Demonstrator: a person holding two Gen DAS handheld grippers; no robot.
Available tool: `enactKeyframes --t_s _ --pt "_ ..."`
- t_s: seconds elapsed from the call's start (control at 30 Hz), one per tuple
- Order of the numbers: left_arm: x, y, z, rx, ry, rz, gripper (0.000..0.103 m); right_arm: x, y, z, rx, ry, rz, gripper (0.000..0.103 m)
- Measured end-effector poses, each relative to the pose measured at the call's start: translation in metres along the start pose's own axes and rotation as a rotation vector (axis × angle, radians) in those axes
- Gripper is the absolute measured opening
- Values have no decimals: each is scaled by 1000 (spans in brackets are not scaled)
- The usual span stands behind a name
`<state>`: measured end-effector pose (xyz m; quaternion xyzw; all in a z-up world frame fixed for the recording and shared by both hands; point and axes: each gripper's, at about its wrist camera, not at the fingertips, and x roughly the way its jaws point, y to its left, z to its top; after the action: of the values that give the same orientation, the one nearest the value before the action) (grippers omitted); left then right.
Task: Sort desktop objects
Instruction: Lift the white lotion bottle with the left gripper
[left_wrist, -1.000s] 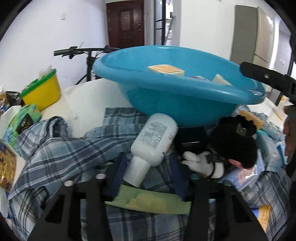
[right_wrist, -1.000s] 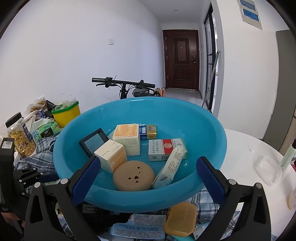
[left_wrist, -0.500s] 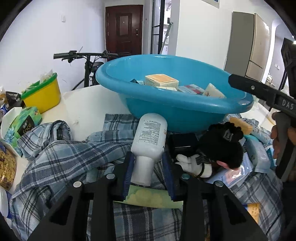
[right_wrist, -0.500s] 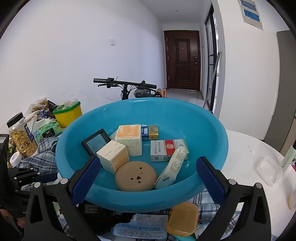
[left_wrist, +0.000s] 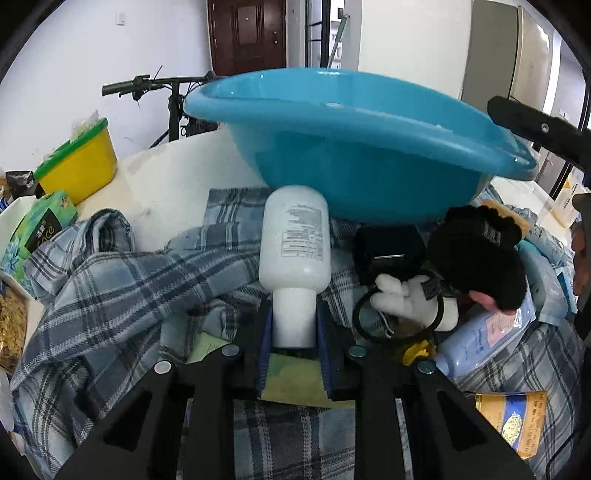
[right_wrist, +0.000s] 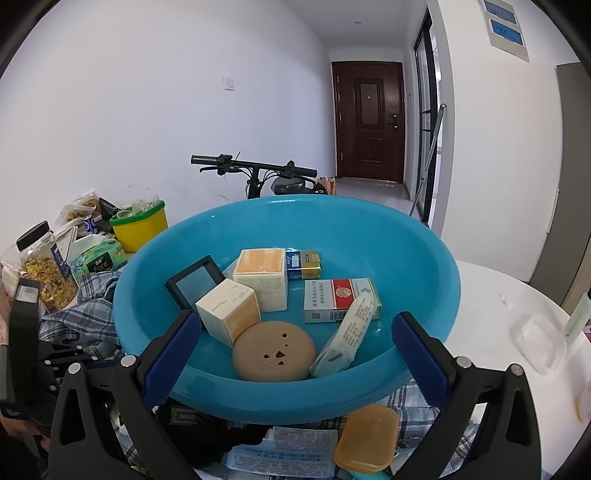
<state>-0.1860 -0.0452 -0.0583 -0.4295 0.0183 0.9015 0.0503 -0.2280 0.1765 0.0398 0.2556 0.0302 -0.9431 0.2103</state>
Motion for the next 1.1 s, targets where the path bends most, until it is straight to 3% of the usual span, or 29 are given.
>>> enactKeyframes --t_s 0.33,0.57,0.87,1.1 --pt "-13 -1 0 7 -45 -26 24 -6 4 7 -16 4 38 103" --pt "-36 5 7 -17 -103 -63 24 -39 -1 15 -9 31 73 103" --pt "-57 3 9 -13 -142 -63 24 -97 -9 -27 -42 59 0 103" --pt "-72 12 4 -19 -153 -57 24 -75 -14 -71 -74 239 65 103"
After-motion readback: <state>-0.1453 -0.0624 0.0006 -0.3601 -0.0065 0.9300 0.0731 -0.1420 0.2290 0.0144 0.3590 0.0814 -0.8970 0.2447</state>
